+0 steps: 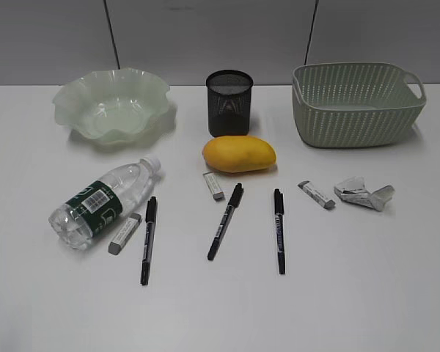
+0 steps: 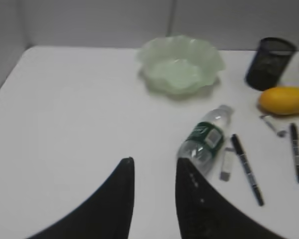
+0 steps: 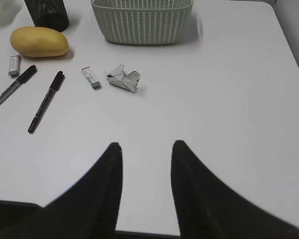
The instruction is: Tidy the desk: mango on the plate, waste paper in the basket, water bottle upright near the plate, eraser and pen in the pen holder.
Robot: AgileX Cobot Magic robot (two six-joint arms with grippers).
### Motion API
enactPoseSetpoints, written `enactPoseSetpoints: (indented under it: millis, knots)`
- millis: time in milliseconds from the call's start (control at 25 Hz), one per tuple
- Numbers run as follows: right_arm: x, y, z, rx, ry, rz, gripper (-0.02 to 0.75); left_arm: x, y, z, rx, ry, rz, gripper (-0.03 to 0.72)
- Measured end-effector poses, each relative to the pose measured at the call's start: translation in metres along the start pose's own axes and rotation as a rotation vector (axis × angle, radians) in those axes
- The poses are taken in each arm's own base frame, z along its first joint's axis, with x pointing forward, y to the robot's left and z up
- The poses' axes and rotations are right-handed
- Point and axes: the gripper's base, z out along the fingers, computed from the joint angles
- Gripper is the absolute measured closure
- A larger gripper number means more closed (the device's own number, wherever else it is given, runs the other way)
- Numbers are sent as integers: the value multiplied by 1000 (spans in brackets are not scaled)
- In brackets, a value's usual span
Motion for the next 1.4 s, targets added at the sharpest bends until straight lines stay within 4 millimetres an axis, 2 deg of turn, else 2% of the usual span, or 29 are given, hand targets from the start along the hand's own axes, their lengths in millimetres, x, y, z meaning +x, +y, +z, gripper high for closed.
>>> enactPoseSetpoints:
  millis: [80, 160, 240, 360, 440, 560, 720, 800, 840, 960, 1160, 1400]
  knots:
    - [0, 0, 0, 0, 0, 0, 462, -20, -8, 25, 85, -23, 42, 471]
    - [0, 0, 0, 0, 0, 0, 462, -36, -10, 68, 112, 18, 51, 450]
    - [0, 0, 0, 0, 0, 0, 462, -47, -9, 112, 119, 68, 35, 397]
    - [0, 0, 0, 0, 0, 0, 462, -48, -16, 182, 170, 234, 78, 264]
    - [0, 0, 0, 0, 0, 0, 462, -46, -32, 220, 242, 318, 180, 209]
    - [0, 0, 0, 0, 0, 0, 462, -47, -73, 269, 385, 374, 380, 182]
    - [0, 0, 0, 0, 0, 0, 462, -48, -147, 322, 574, 379, 652, 134]
    - [0, 0, 0, 0, 0, 0, 462, -50, -182, 342, 633, 352, 764, 114]
    - [0, 0, 0, 0, 0, 0, 462, -45, -196, 352, 659, 362, 806, 110]
    - [0, 0, 0, 0, 0, 0, 462, -41, -227, 379, 714, 375, 863, 105]
    - [0, 0, 0, 0, 0, 0, 462, -20, -245, 415, 751, 440, 893, 90]
    - [0, 0, 0, 0, 0, 0, 462, -3, -251, 437, 760, 446, 927, 88]
